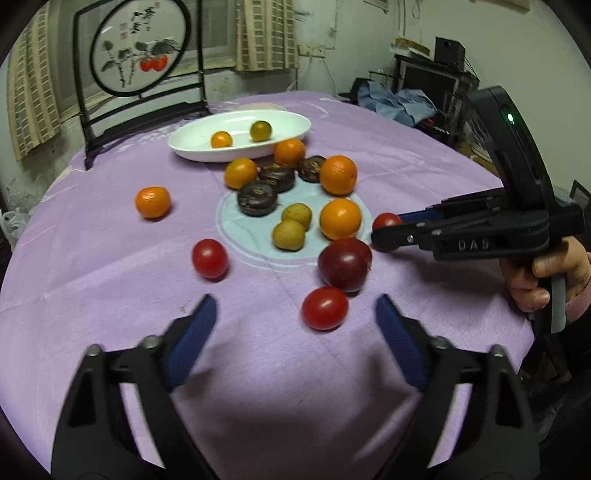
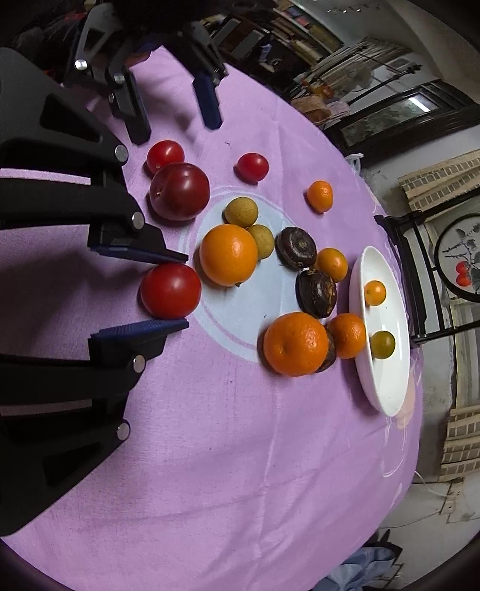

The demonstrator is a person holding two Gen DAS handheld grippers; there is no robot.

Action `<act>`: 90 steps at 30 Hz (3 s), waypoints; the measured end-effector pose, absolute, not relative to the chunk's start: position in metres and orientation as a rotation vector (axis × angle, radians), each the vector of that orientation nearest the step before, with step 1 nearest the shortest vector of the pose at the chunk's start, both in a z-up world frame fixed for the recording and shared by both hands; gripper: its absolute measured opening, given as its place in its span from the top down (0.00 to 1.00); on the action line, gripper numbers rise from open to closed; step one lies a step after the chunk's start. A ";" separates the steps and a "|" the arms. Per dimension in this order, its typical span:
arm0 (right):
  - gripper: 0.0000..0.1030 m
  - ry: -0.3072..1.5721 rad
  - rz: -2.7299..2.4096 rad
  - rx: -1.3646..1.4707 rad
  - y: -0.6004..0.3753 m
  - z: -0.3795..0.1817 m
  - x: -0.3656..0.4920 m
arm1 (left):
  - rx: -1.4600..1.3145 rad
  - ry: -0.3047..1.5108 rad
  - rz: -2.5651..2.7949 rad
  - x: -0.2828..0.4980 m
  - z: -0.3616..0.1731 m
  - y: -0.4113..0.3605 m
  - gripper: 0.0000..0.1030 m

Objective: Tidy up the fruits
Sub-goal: 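Grasp a red tomato with the right tool while the left tool grasps another red tomato, then carry both red tomatoes over the white plate and open both tools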

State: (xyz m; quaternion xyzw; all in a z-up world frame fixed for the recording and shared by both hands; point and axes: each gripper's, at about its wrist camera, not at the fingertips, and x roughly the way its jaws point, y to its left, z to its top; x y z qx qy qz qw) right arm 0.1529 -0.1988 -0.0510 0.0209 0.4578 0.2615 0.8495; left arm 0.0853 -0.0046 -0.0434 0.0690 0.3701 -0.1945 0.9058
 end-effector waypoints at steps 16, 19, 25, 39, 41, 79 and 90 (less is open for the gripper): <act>0.71 0.966 0.565 0.075 -0.202 -0.051 0.150 | 0.197 0.867 -0.455 0.102 -0.060 -0.024 0.62; 0.71 0.966 0.567 0.080 -0.202 -0.052 0.150 | 0.212 0.874 -0.477 0.101 -0.061 -0.028 0.70; 0.71 0.967 0.567 0.082 -0.202 -0.051 0.151 | 0.249 0.870 -0.474 0.098 -0.062 -0.032 0.70; 0.71 0.808 0.550 0.093 -0.206 -0.010 0.172 | 0.008 0.804 -0.423 0.129 -0.024 0.001 0.71; 0.71 0.764 0.496 0.072 -0.201 0.001 0.194 | -0.033 0.776 -0.391 0.148 -0.012 0.006 0.71; 0.59 0.801 0.377 -0.029 -0.164 -0.001 0.328 | -0.158 0.816 -0.061 0.328 0.008 0.016 0.16; 0.56 0.827 0.419 -0.075 -0.175 -0.011 0.265 | -0.112 0.704 0.105 0.264 0.027 0.073 0.04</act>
